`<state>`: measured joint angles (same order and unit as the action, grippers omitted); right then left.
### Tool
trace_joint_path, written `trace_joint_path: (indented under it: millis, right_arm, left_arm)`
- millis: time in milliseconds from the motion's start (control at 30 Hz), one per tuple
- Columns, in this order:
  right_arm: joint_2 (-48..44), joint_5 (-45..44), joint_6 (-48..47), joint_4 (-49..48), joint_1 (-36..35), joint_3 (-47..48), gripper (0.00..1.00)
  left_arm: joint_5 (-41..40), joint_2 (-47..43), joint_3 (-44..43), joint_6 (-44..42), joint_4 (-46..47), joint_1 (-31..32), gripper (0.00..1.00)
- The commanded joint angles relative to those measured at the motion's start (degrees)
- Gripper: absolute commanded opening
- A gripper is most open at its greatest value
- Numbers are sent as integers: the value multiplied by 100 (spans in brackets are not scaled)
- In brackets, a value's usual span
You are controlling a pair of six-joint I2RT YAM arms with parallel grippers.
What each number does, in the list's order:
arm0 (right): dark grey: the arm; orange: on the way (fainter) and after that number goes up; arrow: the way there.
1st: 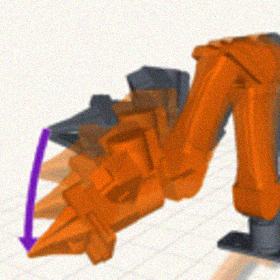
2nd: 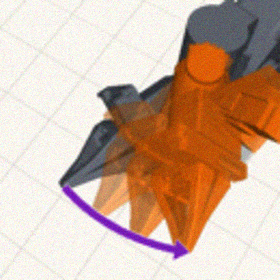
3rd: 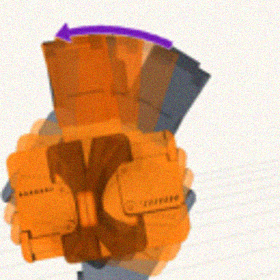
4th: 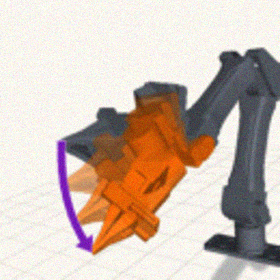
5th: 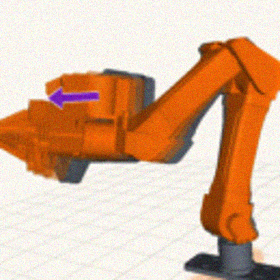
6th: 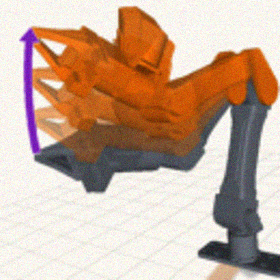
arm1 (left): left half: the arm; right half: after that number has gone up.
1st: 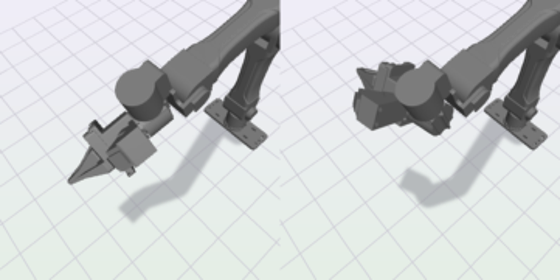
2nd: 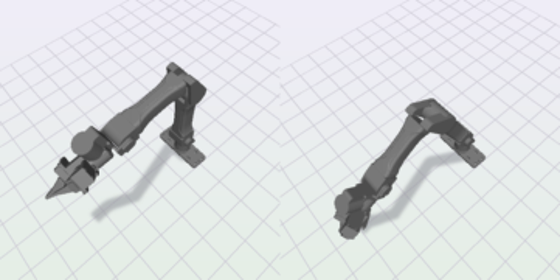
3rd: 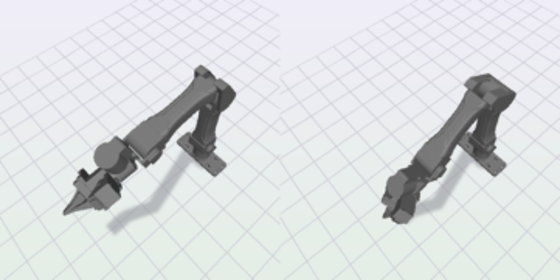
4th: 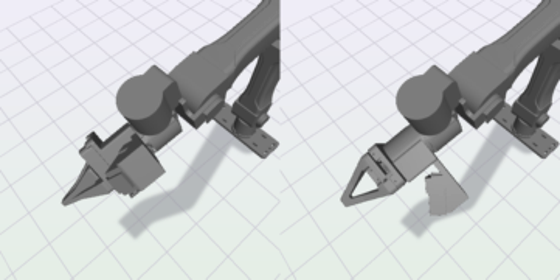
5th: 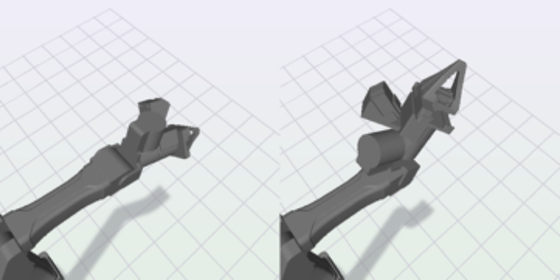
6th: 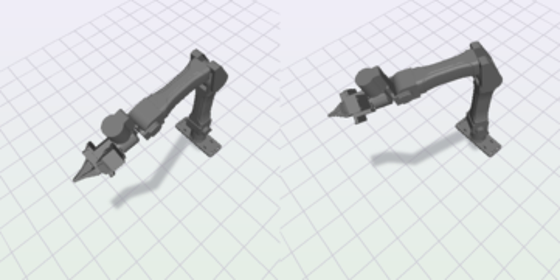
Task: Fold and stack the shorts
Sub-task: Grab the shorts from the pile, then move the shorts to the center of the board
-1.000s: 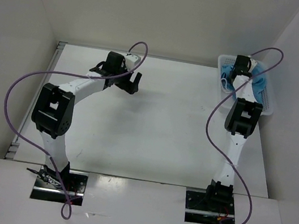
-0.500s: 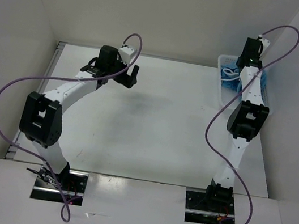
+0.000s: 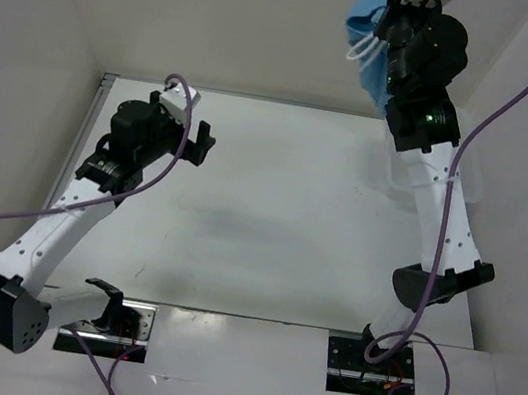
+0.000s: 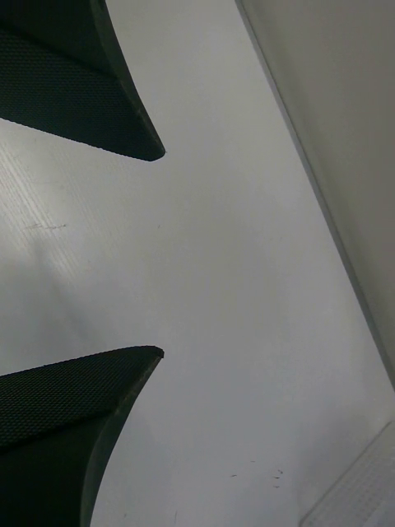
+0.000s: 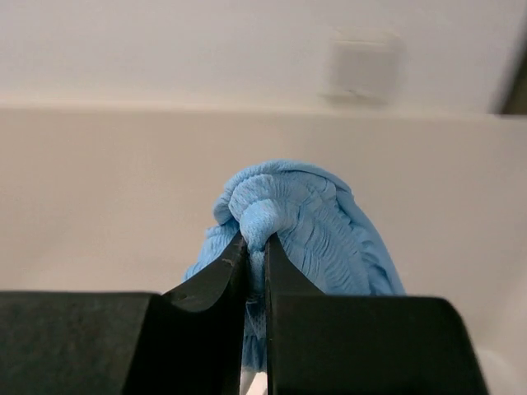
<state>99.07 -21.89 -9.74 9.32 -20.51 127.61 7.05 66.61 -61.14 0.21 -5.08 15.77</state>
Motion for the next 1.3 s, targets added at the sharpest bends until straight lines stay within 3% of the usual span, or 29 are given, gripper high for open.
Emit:
trace_joint_path:
  millis: [0,67,133,367,400,433,467,533,700,800,900,933,1033,1133,1200,1267]
  right_arm:
    - [-213,859,679,251,-172,860,0]
    - [-160,1020,1750,823,-172,985,0]
    - [-326,1168,2150,826,-172,600,0]
    - [-889,1793,3844,1019,-172,-2290,2]
    - [-889,1793,3917,967,-172,-2589,11]
    - [-889,1680,3918,914,-172,-3166,56]
    - [-889,1566,3918,835,-172,-3459,78]
    - [-889,1207,3410,545,-68,-4196,99]
    - [-1187,914,2005,-79,434,-4912,99]
    - [-1302,2045,1527,-176,434,-4913,99]
    - [-1083,2941,1108,79,93,-5000,98]
    - [-1022,2945,549,148,-91,-5053,96]
    - [-627,2734,95,96,-664,-5106,84]
    - [102,2865,78,-26,-665,-4615,81]
    - [717,3049,77,130,-665,-4001,87]
    - [1104,3444,164,393,-665,-3387,87]
  left_arm:
    - [-221,-674,330,-21,227,-284,100]
    - [-134,-1086,489,-21,288,-618,100]
    - [-63,-1299,604,-21,288,-977,100]
    - [429,-1511,797,-21,122,-1691,100]
    - [516,-1450,797,-21,61,-1691,100]
    - [586,-1310,727,-21,-10,-1761,100]
    - [726,-1247,675,-21,-150,-1762,100]
    - [841,-1046,674,-21,-282,-1762,100]
    - [842,-676,989,-21,-617,-1762,100]
    - [781,-431,1438,-21,-468,-1631,100]
    - [623,34,1667,-21,-134,-1481,100]
    - [561,176,1719,-21,-55,-1480,100]
    - [561,729,1650,-21,164,-1480,100]
    - [561,1143,1719,-21,462,-1358,100]
    - [561,1319,1895,-21,735,-1244,100]
    - [561,1485,1957,-21,1070,-1181,100]
